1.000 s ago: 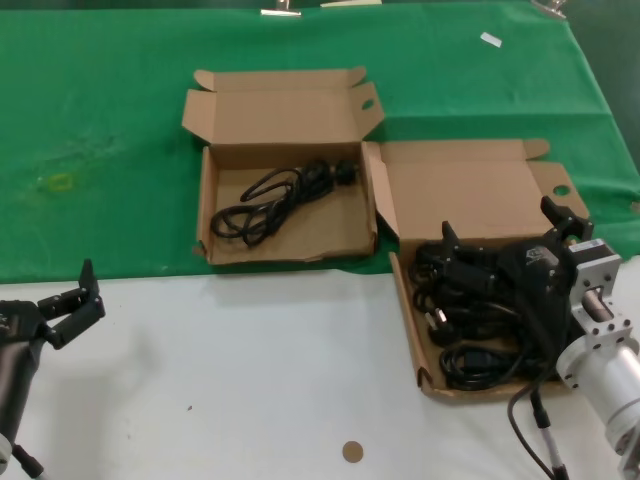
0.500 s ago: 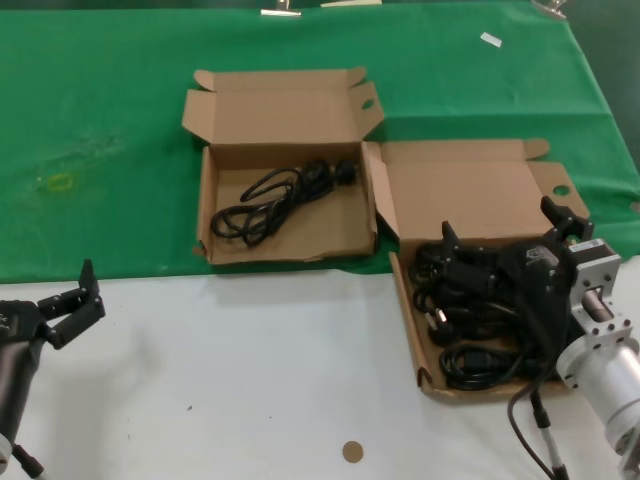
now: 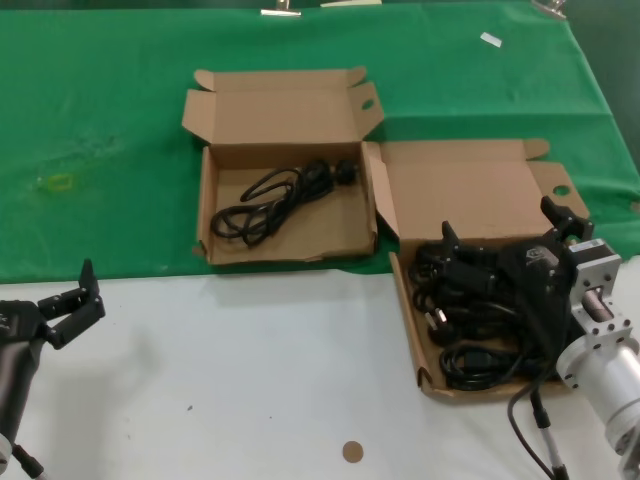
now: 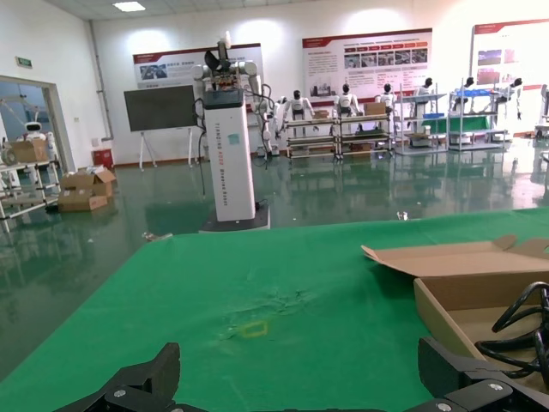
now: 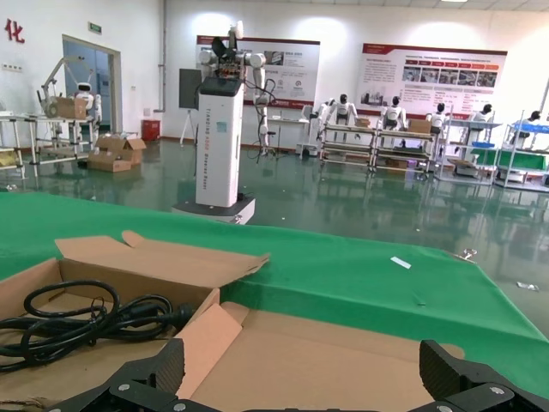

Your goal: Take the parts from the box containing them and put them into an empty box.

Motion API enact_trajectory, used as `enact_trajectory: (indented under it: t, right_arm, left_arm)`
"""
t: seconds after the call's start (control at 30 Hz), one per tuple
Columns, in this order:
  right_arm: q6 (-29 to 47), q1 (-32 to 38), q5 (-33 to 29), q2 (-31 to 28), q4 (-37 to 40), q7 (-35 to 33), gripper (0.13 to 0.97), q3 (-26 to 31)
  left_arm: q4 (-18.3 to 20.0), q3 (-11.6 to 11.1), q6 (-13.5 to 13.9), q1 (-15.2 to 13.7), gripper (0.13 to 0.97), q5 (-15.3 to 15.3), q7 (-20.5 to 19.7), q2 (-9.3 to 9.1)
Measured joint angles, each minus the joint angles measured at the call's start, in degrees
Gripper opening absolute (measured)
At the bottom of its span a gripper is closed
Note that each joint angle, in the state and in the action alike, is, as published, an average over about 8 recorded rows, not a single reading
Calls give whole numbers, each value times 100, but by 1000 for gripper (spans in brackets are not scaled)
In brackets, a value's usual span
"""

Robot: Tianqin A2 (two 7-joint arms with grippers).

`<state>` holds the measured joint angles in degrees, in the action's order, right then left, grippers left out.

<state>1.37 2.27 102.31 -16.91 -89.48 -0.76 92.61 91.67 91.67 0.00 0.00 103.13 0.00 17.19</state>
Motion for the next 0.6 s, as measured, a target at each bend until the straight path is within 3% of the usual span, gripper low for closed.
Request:
enact_trajectory:
  t: [0.6]
  right_arm:
    - [0, 0, 0, 0, 0, 0, 966, 0]
  left_arm:
    - [0, 0, 0, 0, 966, 0, 0, 0]
